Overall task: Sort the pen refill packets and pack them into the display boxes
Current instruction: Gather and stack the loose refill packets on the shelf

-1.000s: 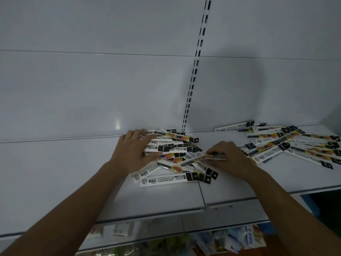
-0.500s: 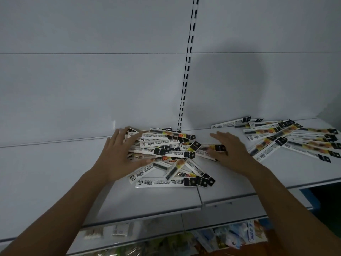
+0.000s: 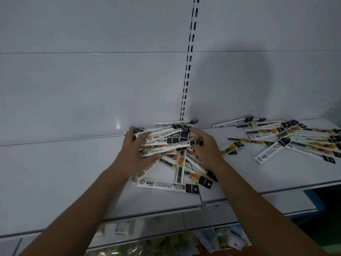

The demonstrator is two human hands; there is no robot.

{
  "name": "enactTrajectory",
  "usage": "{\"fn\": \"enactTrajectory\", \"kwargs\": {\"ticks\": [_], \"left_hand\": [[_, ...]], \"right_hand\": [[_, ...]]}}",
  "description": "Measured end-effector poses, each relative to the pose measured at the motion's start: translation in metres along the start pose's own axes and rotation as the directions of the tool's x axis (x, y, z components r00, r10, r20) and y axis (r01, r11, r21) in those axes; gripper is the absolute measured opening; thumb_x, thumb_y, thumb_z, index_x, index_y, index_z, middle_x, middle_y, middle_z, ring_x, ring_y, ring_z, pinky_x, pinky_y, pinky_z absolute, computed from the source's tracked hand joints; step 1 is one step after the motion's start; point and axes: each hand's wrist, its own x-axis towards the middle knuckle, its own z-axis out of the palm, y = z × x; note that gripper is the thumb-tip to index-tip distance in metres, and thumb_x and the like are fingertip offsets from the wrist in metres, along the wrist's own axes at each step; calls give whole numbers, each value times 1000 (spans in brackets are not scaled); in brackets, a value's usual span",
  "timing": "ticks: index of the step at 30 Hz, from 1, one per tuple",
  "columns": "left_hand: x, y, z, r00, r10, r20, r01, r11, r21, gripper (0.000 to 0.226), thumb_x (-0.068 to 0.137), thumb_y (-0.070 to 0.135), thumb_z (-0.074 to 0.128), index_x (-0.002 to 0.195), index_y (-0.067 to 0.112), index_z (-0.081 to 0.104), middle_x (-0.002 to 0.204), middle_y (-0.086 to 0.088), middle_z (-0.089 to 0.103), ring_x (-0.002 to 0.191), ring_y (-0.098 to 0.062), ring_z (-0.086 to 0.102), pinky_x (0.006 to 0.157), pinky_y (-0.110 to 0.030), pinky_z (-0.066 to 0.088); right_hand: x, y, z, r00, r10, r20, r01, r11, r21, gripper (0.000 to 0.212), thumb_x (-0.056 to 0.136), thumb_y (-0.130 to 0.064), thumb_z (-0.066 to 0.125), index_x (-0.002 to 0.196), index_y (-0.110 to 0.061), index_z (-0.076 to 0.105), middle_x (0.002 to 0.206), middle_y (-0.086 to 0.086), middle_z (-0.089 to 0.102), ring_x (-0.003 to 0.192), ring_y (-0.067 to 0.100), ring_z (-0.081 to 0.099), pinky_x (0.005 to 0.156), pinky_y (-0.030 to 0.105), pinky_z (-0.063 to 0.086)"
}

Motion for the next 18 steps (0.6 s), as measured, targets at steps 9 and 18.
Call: {"fn": "enactTrajectory", "kwargs": {"ticks": [9, 18], "left_hand": [[-23, -5, -9, 993, -104, -48, 101, 993, -54, 90, 85, 90, 43, 159, 42, 28, 171, 0, 19, 161, -19, 6, 126, -57, 23], [-16, 48, 16, 972, -233, -40, 213, 935, -283, 78, 94, 75, 39, 162, 39, 24, 175, 7, -4, 160, -10, -7, 125, -36, 13]], "right_hand": [[-16, 37, -45, 995, 26, -94, -53, 953, -299, 47, 110, -47, 32, 141, -22, 57, 158, 6, 45, 155, 25, 24, 127, 49, 15], [-19, -11, 14, 989, 104, -103, -88, 985, 152, 40, 111, -40, 39, 148, -26, 50, 146, -1, 52, 131, 14, 49, 114, 38, 39]]}}
